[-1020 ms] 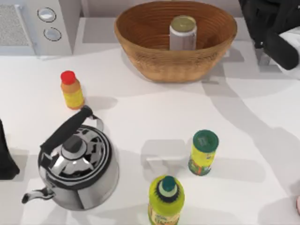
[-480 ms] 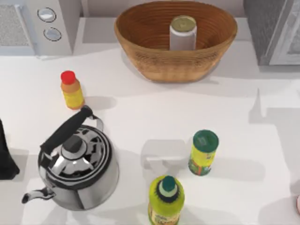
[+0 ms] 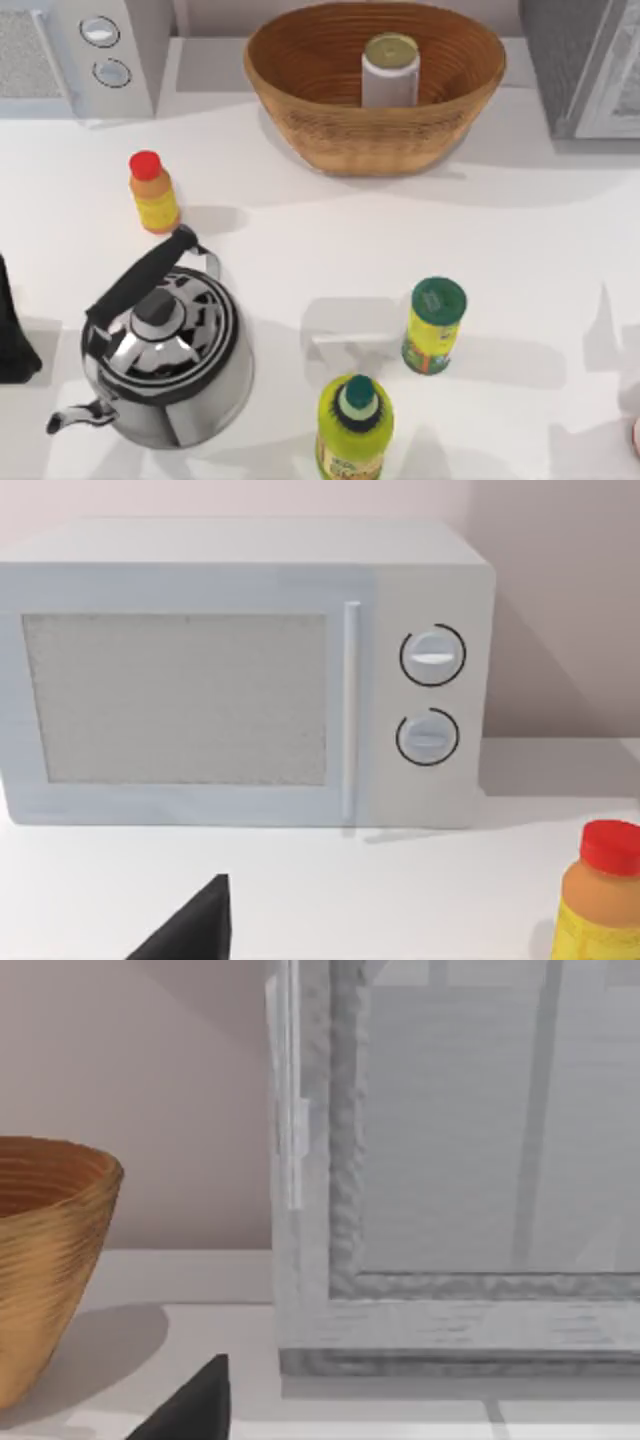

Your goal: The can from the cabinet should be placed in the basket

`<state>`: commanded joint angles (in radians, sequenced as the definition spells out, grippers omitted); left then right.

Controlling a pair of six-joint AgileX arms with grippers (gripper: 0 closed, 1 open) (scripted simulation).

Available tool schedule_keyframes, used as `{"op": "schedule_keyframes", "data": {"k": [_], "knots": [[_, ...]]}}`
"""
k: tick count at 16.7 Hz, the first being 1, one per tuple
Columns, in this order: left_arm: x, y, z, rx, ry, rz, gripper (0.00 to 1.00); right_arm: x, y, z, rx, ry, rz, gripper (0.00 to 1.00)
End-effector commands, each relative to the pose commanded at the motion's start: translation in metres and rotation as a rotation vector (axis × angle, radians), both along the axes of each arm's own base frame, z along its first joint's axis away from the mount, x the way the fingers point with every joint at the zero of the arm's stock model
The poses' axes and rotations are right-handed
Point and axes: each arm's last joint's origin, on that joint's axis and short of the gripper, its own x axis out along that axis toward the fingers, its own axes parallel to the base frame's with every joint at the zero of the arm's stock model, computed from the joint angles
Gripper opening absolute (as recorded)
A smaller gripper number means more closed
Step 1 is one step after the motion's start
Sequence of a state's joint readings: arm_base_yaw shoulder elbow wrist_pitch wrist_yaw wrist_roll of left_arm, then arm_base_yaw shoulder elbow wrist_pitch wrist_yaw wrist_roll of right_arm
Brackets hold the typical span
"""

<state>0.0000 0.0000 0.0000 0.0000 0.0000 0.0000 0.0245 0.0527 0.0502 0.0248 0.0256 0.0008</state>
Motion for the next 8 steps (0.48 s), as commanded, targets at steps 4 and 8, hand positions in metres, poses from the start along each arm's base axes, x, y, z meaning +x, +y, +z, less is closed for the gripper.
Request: {"op": "schedule_keyframes", "data": {"k": [4,8], "knots": [[0.0000,0.0000,0.0000,0.000,0.000,0.000,1.00,-0.0005,-0.0019,-0.0155,0.000,0.022,0.001,1.00],[0.0000,0.0000,0.0000,0.000,0.000,0.000,1.00,-0.0003,-0.0017,-0.0149,0.000,0.023,0.002,1.00]]}}
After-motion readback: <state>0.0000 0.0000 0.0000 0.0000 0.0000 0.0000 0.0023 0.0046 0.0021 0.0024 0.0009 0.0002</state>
